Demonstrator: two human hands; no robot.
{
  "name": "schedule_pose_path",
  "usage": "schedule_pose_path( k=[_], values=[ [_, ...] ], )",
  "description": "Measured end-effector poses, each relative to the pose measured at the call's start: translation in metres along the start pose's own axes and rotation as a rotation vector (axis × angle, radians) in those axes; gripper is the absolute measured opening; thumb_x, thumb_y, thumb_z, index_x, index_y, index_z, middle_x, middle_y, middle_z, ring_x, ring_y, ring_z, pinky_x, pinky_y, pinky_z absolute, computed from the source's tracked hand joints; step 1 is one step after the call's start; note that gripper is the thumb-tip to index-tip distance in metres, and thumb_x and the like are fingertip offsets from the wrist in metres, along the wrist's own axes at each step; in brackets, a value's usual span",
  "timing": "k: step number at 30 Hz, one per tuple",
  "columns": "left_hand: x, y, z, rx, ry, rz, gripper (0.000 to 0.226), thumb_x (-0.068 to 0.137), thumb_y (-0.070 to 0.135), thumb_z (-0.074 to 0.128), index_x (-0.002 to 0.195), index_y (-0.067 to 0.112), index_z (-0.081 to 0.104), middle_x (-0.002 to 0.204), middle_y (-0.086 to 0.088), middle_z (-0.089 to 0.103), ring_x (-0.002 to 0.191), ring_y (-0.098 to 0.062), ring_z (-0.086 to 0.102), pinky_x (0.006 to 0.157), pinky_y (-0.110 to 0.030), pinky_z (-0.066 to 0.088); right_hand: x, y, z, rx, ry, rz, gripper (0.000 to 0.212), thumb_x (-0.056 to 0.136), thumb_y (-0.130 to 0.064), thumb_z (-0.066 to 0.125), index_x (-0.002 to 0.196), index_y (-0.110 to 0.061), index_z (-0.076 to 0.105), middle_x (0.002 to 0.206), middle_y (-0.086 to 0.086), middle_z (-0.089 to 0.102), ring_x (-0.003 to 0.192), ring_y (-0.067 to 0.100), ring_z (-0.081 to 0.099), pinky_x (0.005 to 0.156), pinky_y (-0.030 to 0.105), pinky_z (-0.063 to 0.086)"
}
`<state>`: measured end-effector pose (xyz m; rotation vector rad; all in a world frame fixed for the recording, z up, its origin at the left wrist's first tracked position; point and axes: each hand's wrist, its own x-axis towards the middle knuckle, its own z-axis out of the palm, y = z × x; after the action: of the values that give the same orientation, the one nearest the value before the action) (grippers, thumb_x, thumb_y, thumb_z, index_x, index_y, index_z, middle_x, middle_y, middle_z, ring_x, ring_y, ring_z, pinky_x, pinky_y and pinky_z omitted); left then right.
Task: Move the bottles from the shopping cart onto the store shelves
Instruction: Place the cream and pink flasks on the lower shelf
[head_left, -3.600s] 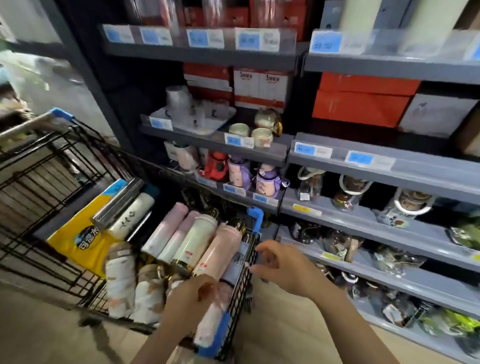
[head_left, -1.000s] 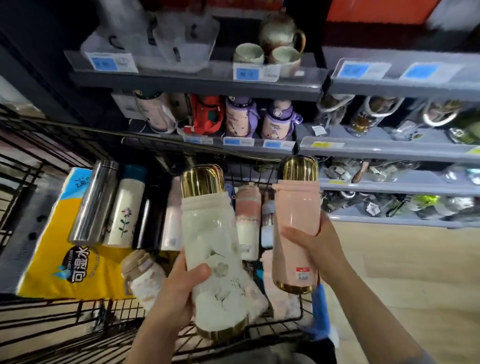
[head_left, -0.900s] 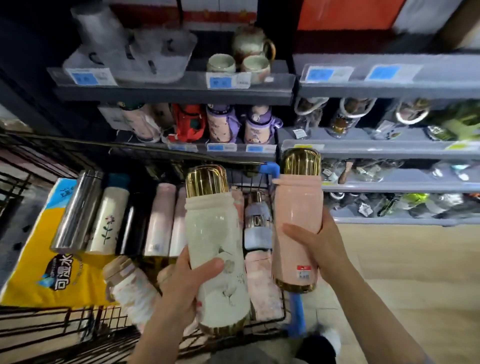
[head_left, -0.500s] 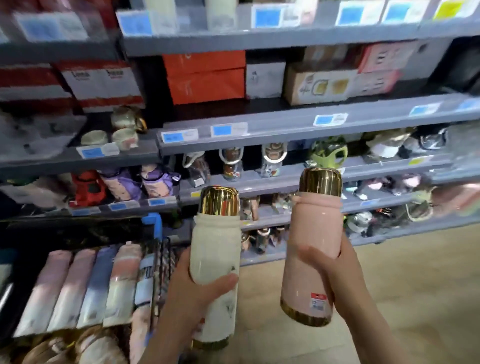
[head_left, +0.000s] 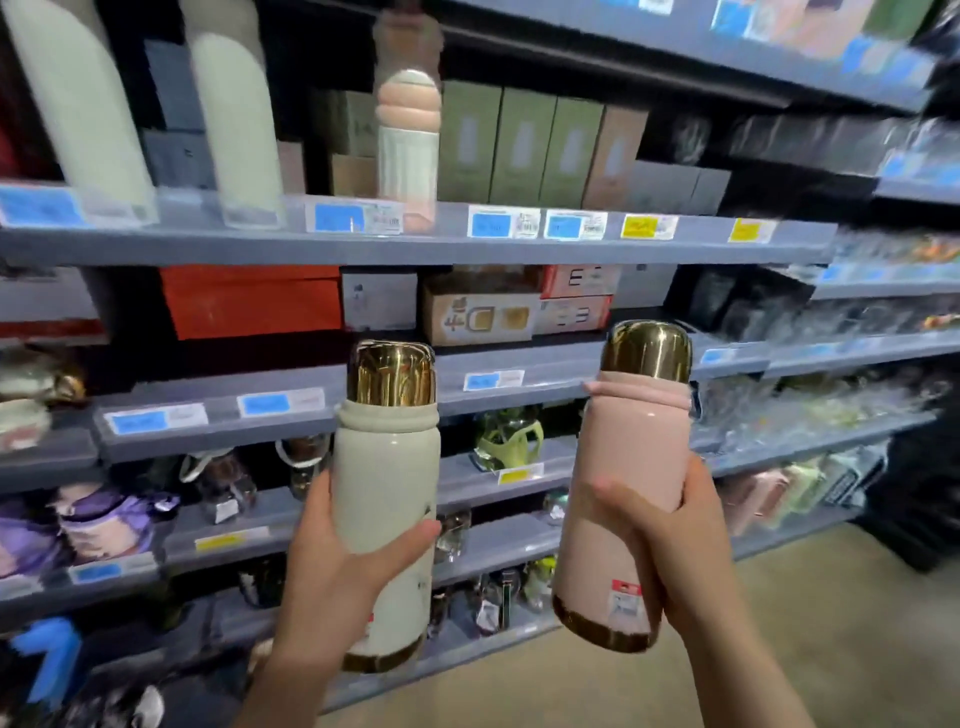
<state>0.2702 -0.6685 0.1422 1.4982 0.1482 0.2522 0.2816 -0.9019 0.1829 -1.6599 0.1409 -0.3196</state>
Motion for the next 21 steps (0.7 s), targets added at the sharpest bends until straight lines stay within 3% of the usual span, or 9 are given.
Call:
schedule_pose_path(
  k=[4, 7, 10, 13, 15, 17, 19, 21],
  values=[
    [0.055, -0.005, 0.022, -0.024, 0.024, 0.019, 0.081, 0.042, 0.042, 0.096, 0.11, 0.041, 0.052, 0.104, 0.014, 0.064, 0.095, -0.01, 0.061, 0.069, -0.035, 0.048, 0.061, -0.019, 0.009, 0.024, 0.015, -0.046, 0.058, 0.049, -0.035, 0.077, 0.101, -0.025, 0.051, 0.093, 0.004, 0.063, 0.063, 0.003, 0.065, 0.045, 0.018, 0.048],
    [0.102, -0.006, 0.035, -0.056, 0.049, 0.028, 0.084, 0.049, 0.025, 0.096, 0.121, 0.032, 0.051, 0.104, 0.013, 0.064, 0.093, -0.006, 0.059, 0.066, -0.03, 0.044, 0.108, -0.032, 0.023, 0.054, -0.055, -0.045, 0.078, 0.041, -0.049, 0.08, 0.108, -0.016, 0.057, 0.095, 0.013, 0.069, 0.074, 0.022, 0.071, 0.056, 0.033, 0.054],
    [0.141, -0.009, 0.042, -0.048, 0.072, -0.001, 0.072, 0.062, 0.007, 0.089, 0.118, 0.03, 0.05, 0.101, 0.016, 0.062, 0.09, -0.008, 0.057, 0.064, -0.029, 0.041, 0.149, -0.044, 0.035, 0.118, -0.166, -0.007, 0.077, 0.044, -0.048, 0.079, 0.108, -0.011, 0.059, 0.084, 0.012, 0.071, 0.07, 0.027, 0.07, 0.057, 0.035, 0.054],
    [0.163, -0.007, 0.047, -0.034, 0.101, 0.046, 0.067, 0.058, -0.001, 0.088, 0.11, 0.027, 0.055, 0.096, 0.012, 0.065, 0.09, -0.012, 0.06, 0.074, -0.036, 0.047, 0.183, -0.055, 0.05, 0.218, -0.238, 0.023, 0.073, 0.048, -0.043, 0.078, 0.11, -0.009, 0.059, 0.084, 0.014, 0.07, 0.071, 0.028, 0.068, 0.058, 0.037, 0.055],
    [0.169, -0.009, 0.05, -0.01, 0.136, 0.143, 0.063, 0.059, -0.008, 0.086, 0.104, 0.024, 0.057, 0.086, 0.014, 0.069, 0.083, -0.002, 0.063, 0.081, -0.025, 0.051, 0.203, -0.06, 0.06, 0.269, -0.257, 0.038, 0.071, 0.054, -0.038, 0.078, 0.115, -0.007, 0.058, 0.086, 0.015, 0.069, 0.072, 0.029, 0.068, 0.06, 0.038, 0.055],
    [0.174, -0.007, 0.051, 0.052, 0.189, 0.256, 0.058, 0.058, 0.004, 0.089, 0.097, 0.027, 0.053, 0.081, 0.03, 0.067, 0.076, 0.011, 0.061, 0.07, -0.003, 0.045, 0.221, -0.067, 0.07, 0.308, -0.273, 0.05, 0.068, 0.059, -0.035, 0.076, 0.117, -0.005, 0.058, 0.086, 0.014, 0.071, 0.074, 0.028, 0.069, 0.062, 0.039, 0.055],
    [0.178, -0.002, 0.05, 0.053, 0.242, 0.286, 0.071, 0.033, 0.042, 0.082, 0.096, 0.03, 0.051, 0.082, 0.04, 0.062, 0.075, 0.018, 0.058, 0.066, 0.002, 0.041, 0.237, -0.076, 0.078, 0.34, -0.302, 0.038, 0.062, 0.061, -0.033, 0.075, 0.114, -0.005, 0.06, 0.086, 0.012, 0.072, 0.075, 0.026, 0.07, 0.063, 0.038, 0.057],
    [0.18, -0.002, 0.045, 0.021, 0.274, 0.231, 0.097, 0.013, 0.052, 0.078, 0.103, 0.031, 0.052, 0.085, 0.041, 0.062, 0.078, 0.019, 0.058, 0.069, 0.001, 0.044, 0.252, -0.085, 0.086, 0.367, -0.338, 0.025, 0.052, 0.062, -0.027, 0.076, 0.109, -0.01, 0.062, 0.084, 0.007, 0.074, 0.076, 0.023, 0.071, 0.067, 0.039, 0.06]
  ],
)
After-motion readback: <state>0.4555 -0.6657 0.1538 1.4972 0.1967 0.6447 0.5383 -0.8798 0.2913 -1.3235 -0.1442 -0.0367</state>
